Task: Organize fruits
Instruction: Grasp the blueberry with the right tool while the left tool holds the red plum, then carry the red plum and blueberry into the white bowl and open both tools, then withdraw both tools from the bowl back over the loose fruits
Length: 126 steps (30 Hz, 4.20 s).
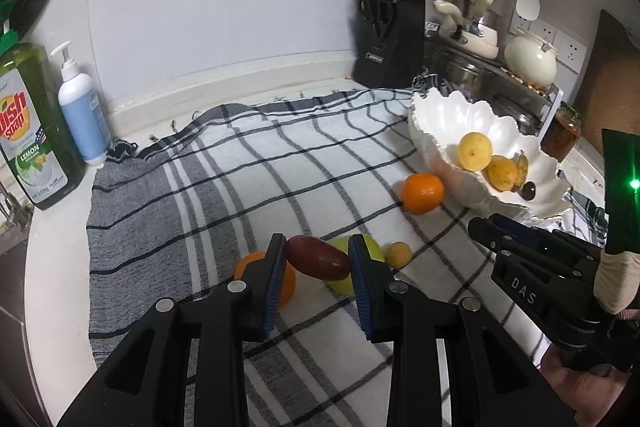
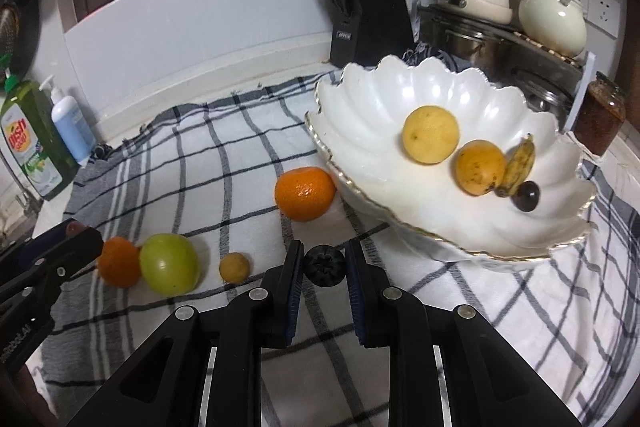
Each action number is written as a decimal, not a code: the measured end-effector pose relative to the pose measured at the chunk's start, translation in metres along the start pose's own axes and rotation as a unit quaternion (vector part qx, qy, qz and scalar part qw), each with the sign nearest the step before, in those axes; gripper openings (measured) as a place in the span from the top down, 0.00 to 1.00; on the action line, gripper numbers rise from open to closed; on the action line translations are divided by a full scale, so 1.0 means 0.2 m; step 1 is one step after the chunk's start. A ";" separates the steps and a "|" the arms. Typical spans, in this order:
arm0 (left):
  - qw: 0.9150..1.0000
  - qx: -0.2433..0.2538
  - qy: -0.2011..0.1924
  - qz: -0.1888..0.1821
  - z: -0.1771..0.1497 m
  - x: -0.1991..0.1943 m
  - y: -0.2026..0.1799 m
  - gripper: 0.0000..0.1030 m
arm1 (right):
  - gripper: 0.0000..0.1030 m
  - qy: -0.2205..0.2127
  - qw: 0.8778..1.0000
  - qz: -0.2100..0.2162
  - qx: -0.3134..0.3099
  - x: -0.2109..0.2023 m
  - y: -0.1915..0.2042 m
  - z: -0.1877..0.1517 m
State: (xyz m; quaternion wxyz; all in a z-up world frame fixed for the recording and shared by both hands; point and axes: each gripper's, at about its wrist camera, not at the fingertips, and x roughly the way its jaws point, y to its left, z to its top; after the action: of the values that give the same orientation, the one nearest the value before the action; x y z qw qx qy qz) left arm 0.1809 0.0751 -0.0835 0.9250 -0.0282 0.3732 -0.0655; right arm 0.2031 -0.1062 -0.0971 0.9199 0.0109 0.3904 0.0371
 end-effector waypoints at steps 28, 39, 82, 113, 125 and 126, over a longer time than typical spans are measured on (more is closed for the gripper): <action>0.991 0.085 -0.012 -0.105 0.37 0.16 -0.68 0.69 | 0.78 -0.049 0.995 -0.064 0.064 -0.26 -0.59 0.17; 0.990 0.095 0.013 -0.104 0.39 0.36 -0.75 0.69 | 0.78 -0.025 0.996 -0.051 0.072 -0.11 -0.67 0.18; 0.995 0.094 -0.024 -0.033 0.35 0.05 -0.59 0.08 | 0.09 -0.068 0.990 -0.103 0.062 -0.37 -0.52 0.18; 0.999 0.046 -0.023 0.014 0.16 -0.07 -0.11 0.02 | 0.07 -0.060 0.992 -0.108 0.019 -0.38 -0.09 0.09; 0.998 0.059 0.005 0.001 0.08 0.08 -0.12 0.02 | 0.07 -0.041 0.991 -0.119 0.038 -0.28 -0.13 0.02; 0.998 0.061 0.009 0.000 0.07 0.10 -0.12 0.03 | 0.07 -0.040 0.991 -0.123 0.040 -0.28 -0.12 0.01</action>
State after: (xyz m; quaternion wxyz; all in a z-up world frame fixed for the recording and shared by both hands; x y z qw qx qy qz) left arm 0.2035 0.0482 -0.0847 0.9215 0.0292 0.3769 -0.0885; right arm 0.1683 -0.1351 -0.0568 0.9312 0.0011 0.3526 -0.0930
